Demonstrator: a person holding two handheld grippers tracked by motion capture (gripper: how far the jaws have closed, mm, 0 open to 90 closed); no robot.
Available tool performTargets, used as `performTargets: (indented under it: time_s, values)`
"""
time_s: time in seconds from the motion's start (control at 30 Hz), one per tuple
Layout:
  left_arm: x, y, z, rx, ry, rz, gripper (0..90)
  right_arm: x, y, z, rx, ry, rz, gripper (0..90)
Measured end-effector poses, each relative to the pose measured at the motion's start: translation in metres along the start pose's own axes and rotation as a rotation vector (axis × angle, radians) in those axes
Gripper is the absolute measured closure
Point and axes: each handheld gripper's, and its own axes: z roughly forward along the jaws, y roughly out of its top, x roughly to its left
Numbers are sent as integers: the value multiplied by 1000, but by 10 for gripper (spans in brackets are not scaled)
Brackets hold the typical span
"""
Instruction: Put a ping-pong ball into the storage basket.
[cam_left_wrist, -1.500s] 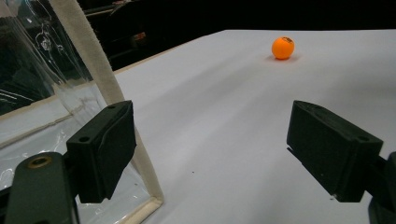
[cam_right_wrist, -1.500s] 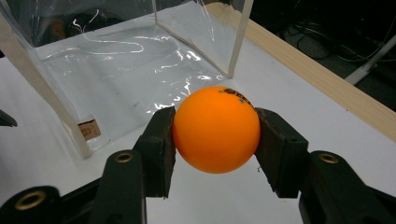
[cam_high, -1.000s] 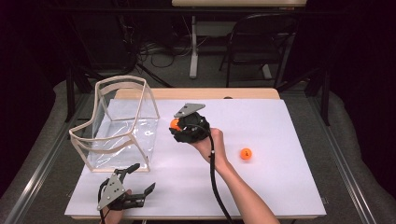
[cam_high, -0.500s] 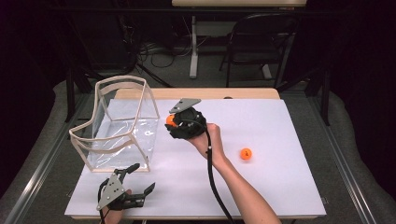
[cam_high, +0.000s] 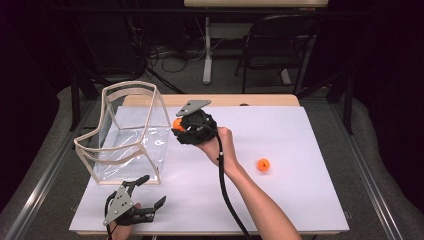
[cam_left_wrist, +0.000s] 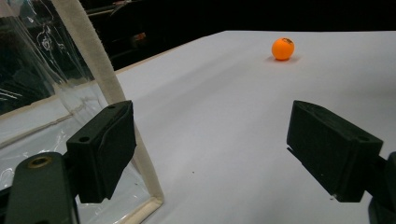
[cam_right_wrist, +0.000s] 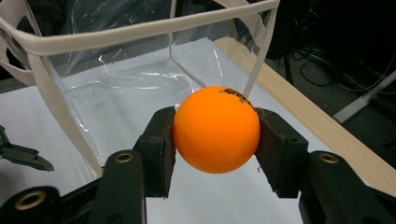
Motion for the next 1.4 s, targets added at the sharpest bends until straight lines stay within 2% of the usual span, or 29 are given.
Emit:
performTargets:
  time_s: [0.37, 1.4]
  values:
    - [-1, 0, -1, 0, 0, -1, 160, 6, 15, 4, -5, 22, -9, 506]
    - [0, 0, -2, -5, -4, -3, 160, 12, 61, 13, -18, 31, -49, 507]
